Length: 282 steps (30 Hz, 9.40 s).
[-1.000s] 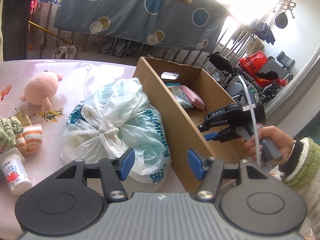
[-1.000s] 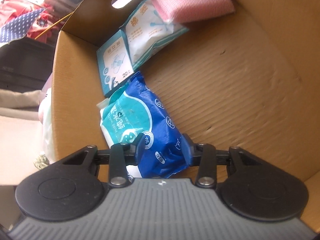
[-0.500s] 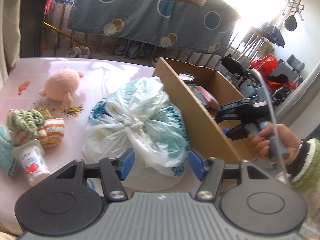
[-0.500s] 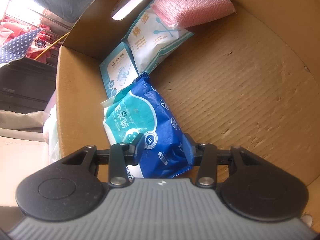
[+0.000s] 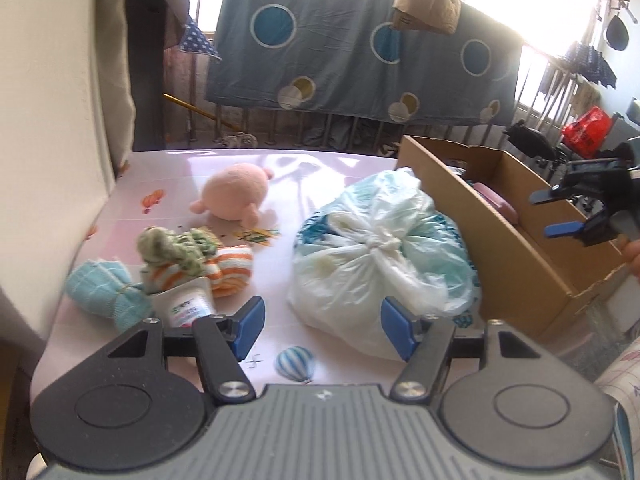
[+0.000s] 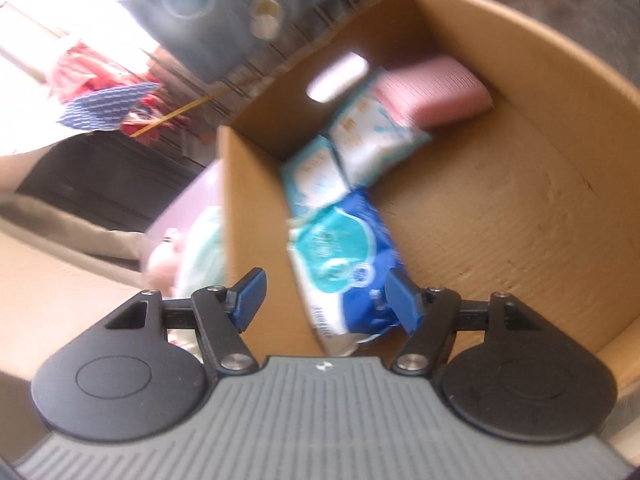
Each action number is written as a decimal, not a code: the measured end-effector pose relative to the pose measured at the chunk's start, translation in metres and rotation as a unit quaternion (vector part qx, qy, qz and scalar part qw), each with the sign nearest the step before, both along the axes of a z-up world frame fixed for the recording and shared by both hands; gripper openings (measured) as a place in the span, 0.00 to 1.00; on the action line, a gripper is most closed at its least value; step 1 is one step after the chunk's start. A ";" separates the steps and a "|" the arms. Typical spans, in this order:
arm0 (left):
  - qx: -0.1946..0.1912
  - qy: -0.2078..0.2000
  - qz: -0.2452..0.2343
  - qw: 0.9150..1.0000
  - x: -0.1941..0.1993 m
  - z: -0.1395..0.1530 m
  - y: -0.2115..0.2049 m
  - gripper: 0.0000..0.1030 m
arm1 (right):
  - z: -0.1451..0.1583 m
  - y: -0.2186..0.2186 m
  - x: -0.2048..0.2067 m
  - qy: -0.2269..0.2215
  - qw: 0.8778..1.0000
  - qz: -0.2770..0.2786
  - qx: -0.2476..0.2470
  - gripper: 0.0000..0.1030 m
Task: Organize soft objects
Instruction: 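Reach the right gripper to the pink plush pig and grasp it, then carry the pink plush pig with the right gripper into the box and release, then move the right gripper to the teal towel bundle and grasp it, then lift the teal towel bundle with the right gripper and drop it into the box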
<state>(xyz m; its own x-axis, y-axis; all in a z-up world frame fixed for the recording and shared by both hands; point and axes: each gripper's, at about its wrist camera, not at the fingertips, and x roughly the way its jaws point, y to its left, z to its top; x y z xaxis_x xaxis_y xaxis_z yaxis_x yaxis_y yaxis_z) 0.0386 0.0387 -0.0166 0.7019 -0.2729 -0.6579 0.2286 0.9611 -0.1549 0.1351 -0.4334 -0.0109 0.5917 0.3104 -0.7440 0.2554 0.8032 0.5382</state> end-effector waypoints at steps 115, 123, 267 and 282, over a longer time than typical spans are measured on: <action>-0.006 0.032 -0.002 0.999 0.019 0.018 -0.003 0.68 | -0.034 -0.003 0.066 0.101 0.977 0.053 -0.182 0.78; -0.011 0.034 0.000 0.999 0.018 0.017 -0.006 0.68 | -0.034 -0.026 0.064 0.084 0.982 0.022 -0.169 0.20; -0.051 0.021 -0.076 0.996 0.028 -0.003 -0.138 0.31 | 0.031 -0.089 0.035 -0.032 0.987 0.076 -0.140 0.32; -0.003 0.009 0.019 1.000 0.013 -0.002 -0.049 0.40 | 0.012 -0.062 0.026 -0.039 0.980 0.046 -0.188 0.52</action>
